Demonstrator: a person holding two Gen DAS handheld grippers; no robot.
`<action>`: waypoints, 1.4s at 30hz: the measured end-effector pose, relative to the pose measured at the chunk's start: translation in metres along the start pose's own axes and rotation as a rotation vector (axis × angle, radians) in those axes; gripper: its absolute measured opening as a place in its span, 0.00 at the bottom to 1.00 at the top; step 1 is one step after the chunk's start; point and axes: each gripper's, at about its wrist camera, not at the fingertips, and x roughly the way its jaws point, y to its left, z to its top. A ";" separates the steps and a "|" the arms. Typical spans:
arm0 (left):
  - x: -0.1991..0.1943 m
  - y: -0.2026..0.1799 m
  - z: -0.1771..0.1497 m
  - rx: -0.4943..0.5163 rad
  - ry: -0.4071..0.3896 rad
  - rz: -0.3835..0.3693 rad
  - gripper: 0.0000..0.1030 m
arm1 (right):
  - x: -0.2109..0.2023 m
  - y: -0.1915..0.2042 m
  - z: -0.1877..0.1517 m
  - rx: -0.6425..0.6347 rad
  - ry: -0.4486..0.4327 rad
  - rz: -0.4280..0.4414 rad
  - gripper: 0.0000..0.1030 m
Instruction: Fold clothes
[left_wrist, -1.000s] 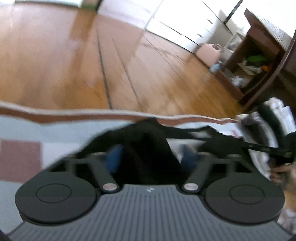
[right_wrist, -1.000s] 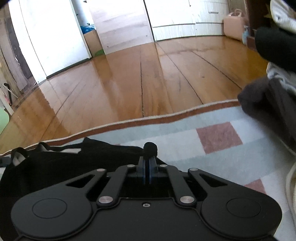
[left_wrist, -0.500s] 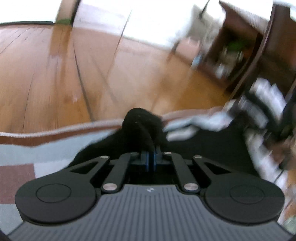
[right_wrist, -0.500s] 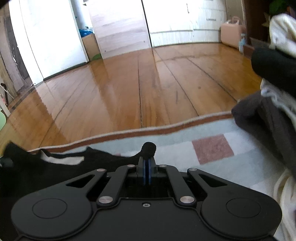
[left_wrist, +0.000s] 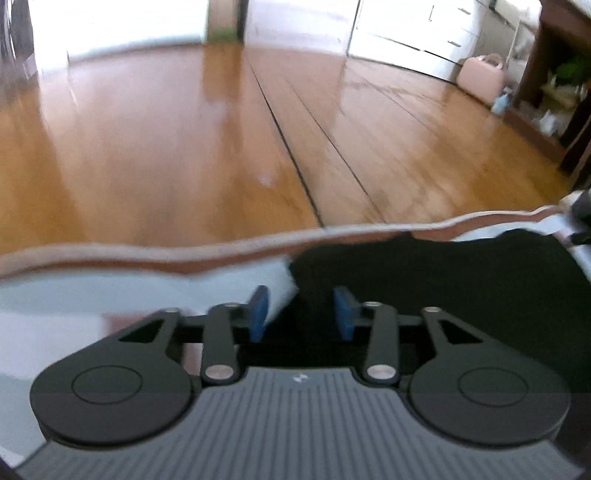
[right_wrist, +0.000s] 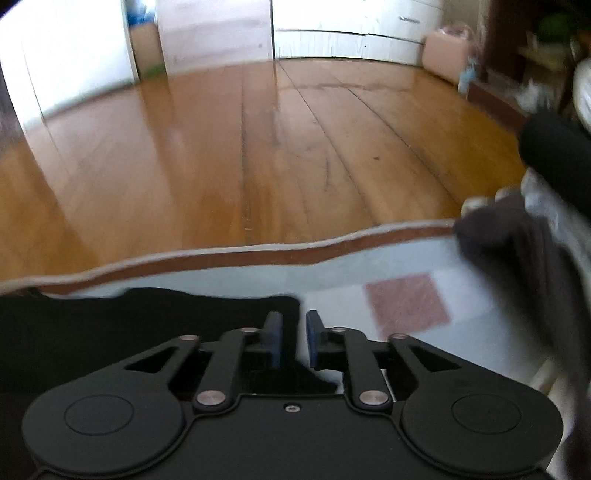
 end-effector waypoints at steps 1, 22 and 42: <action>-0.007 -0.001 0.002 0.010 -0.019 0.006 0.47 | -0.009 -0.002 -0.007 0.030 -0.010 0.049 0.30; -0.061 0.017 -0.035 -0.153 0.136 0.013 0.74 | -0.108 -0.068 -0.147 0.359 -0.002 0.149 0.58; -0.012 -0.114 -0.042 -0.223 0.356 -0.375 0.74 | -0.058 -0.078 -0.130 0.541 0.044 0.313 0.65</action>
